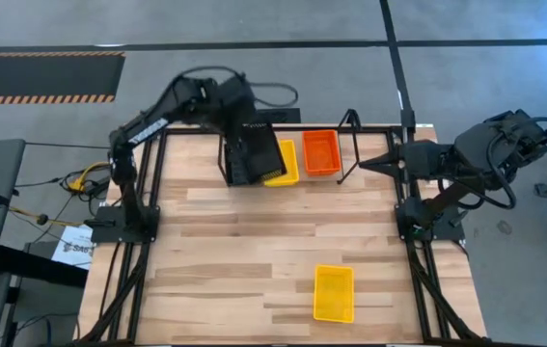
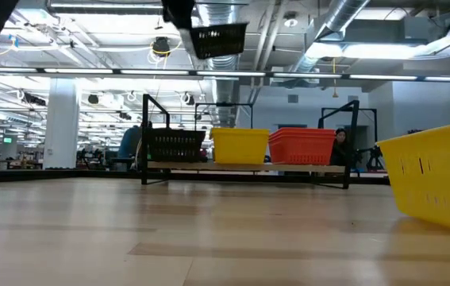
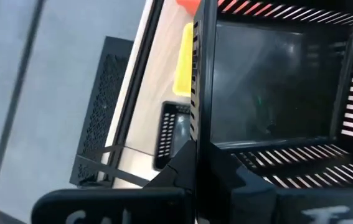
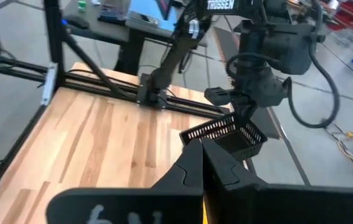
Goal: Stack baskets on shelf by color
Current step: Stack the black bin on top of the other black bin on the shelf
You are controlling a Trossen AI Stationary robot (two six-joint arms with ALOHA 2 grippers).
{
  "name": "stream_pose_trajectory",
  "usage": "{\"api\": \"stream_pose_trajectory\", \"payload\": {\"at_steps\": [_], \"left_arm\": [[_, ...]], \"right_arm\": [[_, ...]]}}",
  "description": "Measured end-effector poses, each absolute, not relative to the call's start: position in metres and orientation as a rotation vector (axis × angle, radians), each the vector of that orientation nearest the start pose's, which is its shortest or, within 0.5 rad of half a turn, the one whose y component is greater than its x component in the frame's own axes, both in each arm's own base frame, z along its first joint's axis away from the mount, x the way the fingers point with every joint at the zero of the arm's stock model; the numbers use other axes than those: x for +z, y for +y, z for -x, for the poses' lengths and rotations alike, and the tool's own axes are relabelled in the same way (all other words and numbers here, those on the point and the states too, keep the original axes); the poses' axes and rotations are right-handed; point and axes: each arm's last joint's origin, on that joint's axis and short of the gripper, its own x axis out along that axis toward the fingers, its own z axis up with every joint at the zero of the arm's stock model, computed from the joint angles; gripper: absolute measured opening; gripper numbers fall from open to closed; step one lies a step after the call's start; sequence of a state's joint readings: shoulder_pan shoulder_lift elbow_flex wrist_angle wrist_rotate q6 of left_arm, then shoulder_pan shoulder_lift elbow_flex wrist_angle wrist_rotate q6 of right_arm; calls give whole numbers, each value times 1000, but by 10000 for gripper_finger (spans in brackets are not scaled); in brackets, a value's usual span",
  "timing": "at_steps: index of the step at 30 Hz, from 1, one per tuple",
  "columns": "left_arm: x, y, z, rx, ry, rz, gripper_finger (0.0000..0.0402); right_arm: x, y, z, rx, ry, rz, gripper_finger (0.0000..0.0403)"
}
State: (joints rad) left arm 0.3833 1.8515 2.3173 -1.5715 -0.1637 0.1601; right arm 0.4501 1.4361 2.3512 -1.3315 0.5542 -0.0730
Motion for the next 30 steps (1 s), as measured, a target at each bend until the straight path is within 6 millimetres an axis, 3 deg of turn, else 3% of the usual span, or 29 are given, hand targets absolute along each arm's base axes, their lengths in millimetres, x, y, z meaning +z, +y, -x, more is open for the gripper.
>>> {"api": "stream_pose_trajectory", "payload": {"at_steps": [8, 14, 23, 30], "left_arm": [[424, 187, -278, 308, 1184, 5, 0], [394, 218, -264, 285, 1275, 105, 0], [334, 216, -276, 171, 1438, 124, 0], [311, 212, -286, 150, 1442, 102, 0]], "right_arm": [[558, 49, -165, -215, 372, 227, 8], [558, 38, -170, -286, 384, 216, 8], [556, 25, -179, -364, 409, 210, 8], [554, 23, -181, -368, 418, 212, 8]]}}
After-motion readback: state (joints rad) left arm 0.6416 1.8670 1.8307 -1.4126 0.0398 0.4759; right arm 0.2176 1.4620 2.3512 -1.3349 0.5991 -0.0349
